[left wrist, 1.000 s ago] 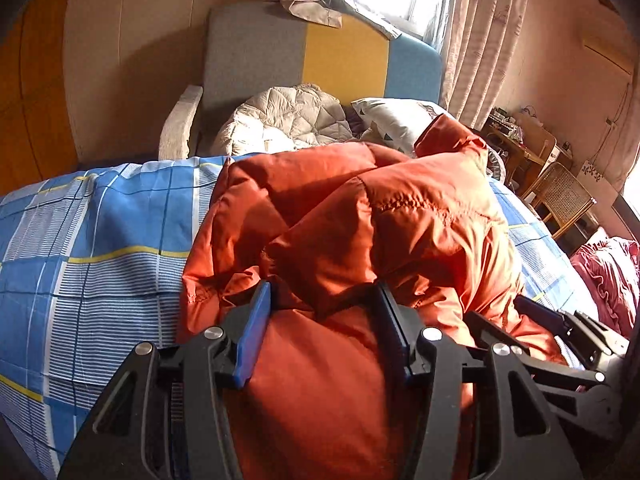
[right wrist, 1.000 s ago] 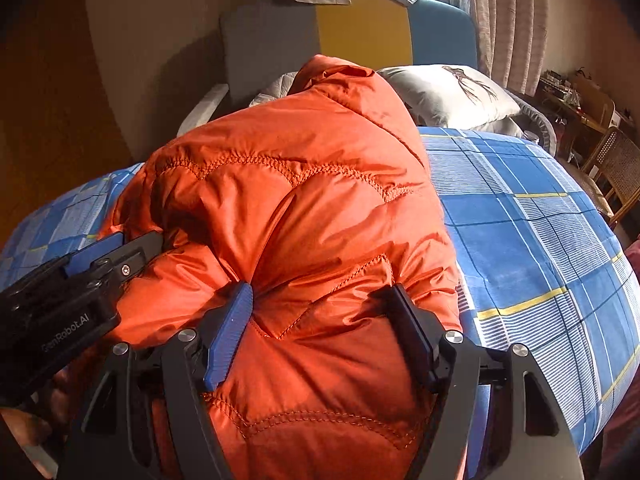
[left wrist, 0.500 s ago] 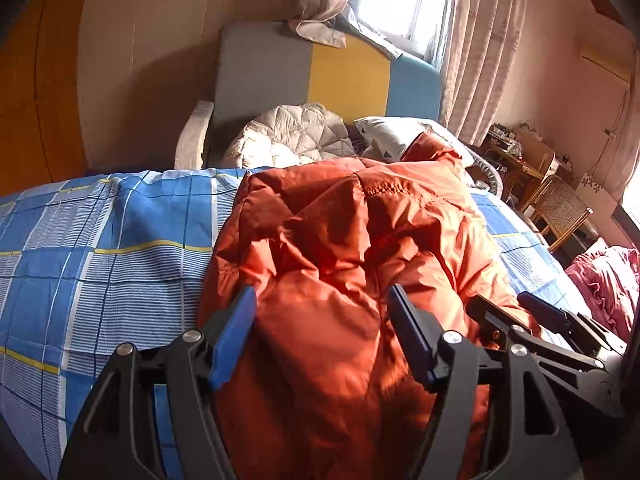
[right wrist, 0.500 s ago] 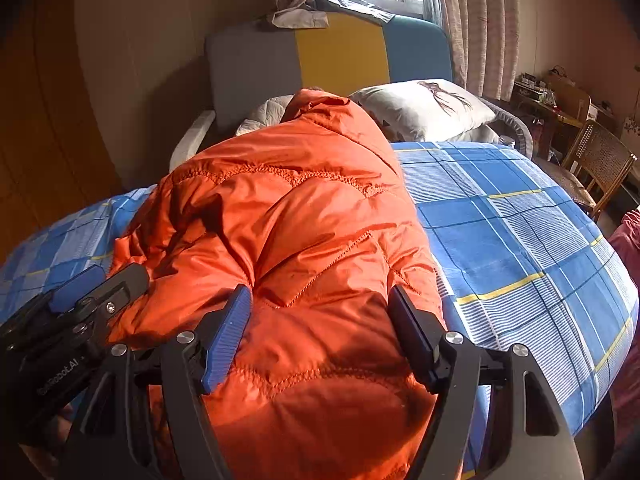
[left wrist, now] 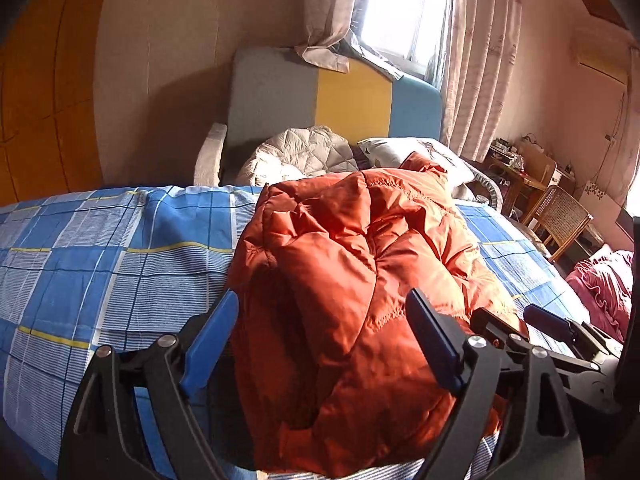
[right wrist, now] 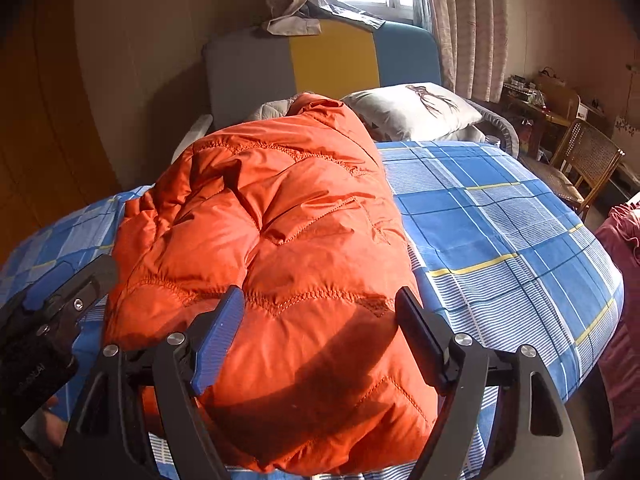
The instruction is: Fold large clothes
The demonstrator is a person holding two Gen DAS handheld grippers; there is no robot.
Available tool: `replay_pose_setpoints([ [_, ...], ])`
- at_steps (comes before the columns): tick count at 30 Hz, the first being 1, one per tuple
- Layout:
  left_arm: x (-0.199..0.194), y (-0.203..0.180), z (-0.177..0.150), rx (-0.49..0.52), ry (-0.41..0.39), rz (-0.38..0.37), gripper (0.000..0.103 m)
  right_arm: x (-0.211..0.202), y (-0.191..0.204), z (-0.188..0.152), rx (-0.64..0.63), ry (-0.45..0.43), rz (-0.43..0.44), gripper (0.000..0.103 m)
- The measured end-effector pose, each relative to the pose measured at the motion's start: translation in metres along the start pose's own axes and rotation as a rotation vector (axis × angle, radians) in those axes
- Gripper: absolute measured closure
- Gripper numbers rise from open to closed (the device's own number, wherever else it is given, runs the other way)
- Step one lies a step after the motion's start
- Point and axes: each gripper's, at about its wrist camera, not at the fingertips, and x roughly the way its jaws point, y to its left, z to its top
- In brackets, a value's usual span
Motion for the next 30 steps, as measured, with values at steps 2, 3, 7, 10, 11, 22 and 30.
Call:
replay_pose_setpoints([
  [2, -0.005, 0.002, -0.003, -0.006, -0.007, 0.011, 0.011, -0.005, 0.000, -0.003, -0.004, 0.003, -0.009, 0.023],
  [3, -0.007, 0.004, -0.004, -0.010, -0.009, 0.015, 0.008, -0.008, 0.000, -0.005, -0.001, 0.002, -0.019, 0.019],
  [7, -0.021, 0.009, -0.012, -0.010, -0.018, 0.036, 0.002, -0.023, 0.000, -0.012, -0.001, -0.009, -0.065, 0.012],
  [10, -0.033, 0.013, -0.019, -0.013, -0.031, 0.052, 0.002, -0.034, -0.001, -0.016, 0.014, -0.015, -0.077, 0.010],
  [11, -0.037, 0.015, -0.023, -0.013, -0.032, 0.053, 0.002, -0.037, -0.001, -0.018, 0.017, -0.017, -0.082, 0.009],
  [22, -0.061, 0.025, -0.050, -0.018, -0.018, 0.129, 0.002, -0.070, 0.005, -0.037, -0.037, -0.091, -0.107, 0.008],
  [30, -0.079, 0.020, -0.055, -0.017, -0.041, 0.155, 0.002, -0.089, 0.004, -0.044, -0.037, -0.135, -0.114, 0.008],
])
